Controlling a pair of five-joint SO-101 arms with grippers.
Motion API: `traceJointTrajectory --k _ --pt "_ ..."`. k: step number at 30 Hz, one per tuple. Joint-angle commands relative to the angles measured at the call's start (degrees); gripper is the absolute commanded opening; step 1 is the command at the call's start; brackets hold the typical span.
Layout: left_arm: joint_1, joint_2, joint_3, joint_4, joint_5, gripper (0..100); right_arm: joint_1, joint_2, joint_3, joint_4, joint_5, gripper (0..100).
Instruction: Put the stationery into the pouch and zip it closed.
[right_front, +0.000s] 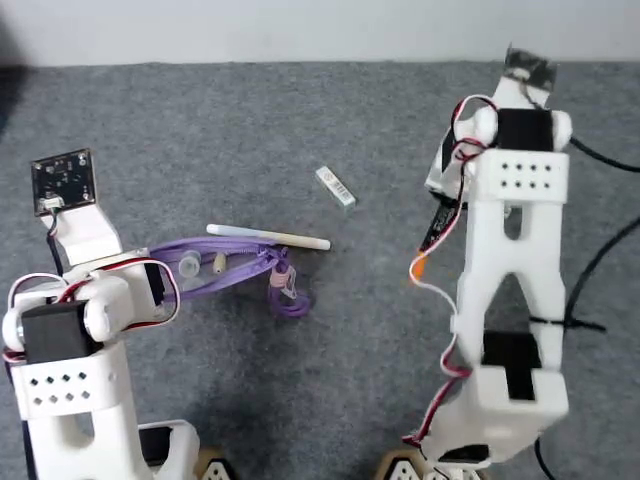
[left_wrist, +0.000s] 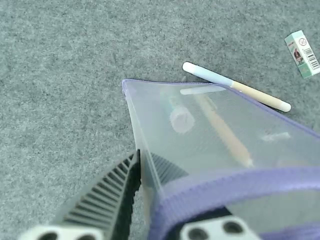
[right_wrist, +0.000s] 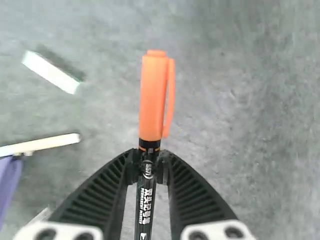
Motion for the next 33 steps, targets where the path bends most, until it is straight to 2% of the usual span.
traceJointTrajectory --k 1,14,20,28,33 --pt "-0.09 0.09 -0.22 -1.41 0.44 1 -3.03 -9.45 0.88 2.42 2.9 0.8" --pt "-0.09 0.09 -0.22 -1.41 0.44 1 -10.24 -38.73 20.75 2.33 6.68 0.8" --pt "-0.09 0.09 -0.22 -1.41 0.44 1 -18.15 -52.7 25.93 -0.22 7.38 0.8" --pt "0.0 0.35 -0.22 -2.2 0.53 1 -32.48 -69.05 35.52 -19.3 7.47 0.8" --pt "0.0 0.44 -0.22 -2.2 0.53 1 -34.07 -74.42 46.51 -34.51 7.56 0.8"
